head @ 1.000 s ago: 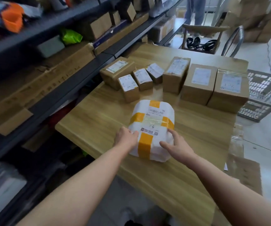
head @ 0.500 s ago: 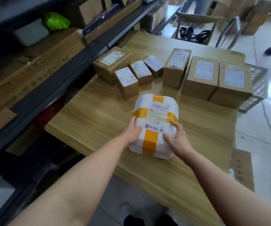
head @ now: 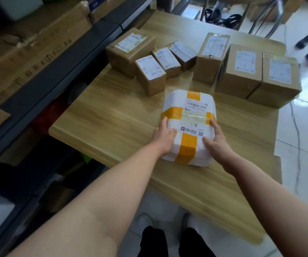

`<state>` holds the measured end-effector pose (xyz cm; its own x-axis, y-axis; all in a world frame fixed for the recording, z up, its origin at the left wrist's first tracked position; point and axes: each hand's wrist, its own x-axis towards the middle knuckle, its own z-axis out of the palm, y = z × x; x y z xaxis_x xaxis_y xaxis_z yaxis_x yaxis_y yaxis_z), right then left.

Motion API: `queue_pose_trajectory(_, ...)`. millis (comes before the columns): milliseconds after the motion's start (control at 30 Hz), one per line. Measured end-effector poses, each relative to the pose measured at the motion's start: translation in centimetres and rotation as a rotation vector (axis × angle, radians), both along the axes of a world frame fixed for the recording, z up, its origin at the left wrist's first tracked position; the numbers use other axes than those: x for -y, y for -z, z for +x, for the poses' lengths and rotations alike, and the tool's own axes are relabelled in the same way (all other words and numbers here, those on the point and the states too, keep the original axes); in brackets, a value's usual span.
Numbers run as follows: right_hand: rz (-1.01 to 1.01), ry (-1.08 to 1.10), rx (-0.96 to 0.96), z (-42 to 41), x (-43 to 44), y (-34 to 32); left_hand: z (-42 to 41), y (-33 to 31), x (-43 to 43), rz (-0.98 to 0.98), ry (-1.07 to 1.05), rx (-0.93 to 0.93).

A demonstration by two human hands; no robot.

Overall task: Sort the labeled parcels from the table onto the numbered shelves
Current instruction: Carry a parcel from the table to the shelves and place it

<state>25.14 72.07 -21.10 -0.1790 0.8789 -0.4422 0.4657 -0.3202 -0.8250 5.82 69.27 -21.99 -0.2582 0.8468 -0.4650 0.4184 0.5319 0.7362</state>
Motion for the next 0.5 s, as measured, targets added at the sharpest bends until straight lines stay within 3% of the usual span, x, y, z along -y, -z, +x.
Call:
queue_pose_trajectory(267, 0.038, -0.076, -0.011, 0.2, 0.9, -0.6, 0.9, -1.1, 1.6, -0.023, -0.122, 0.074)
queue_pose_trajectory(500, 0.031, -0.251, -0.043, 1.4, 5.3, -1.4, 2.6, -1.1, 9.4, -0.012, -0.338, 0.191)
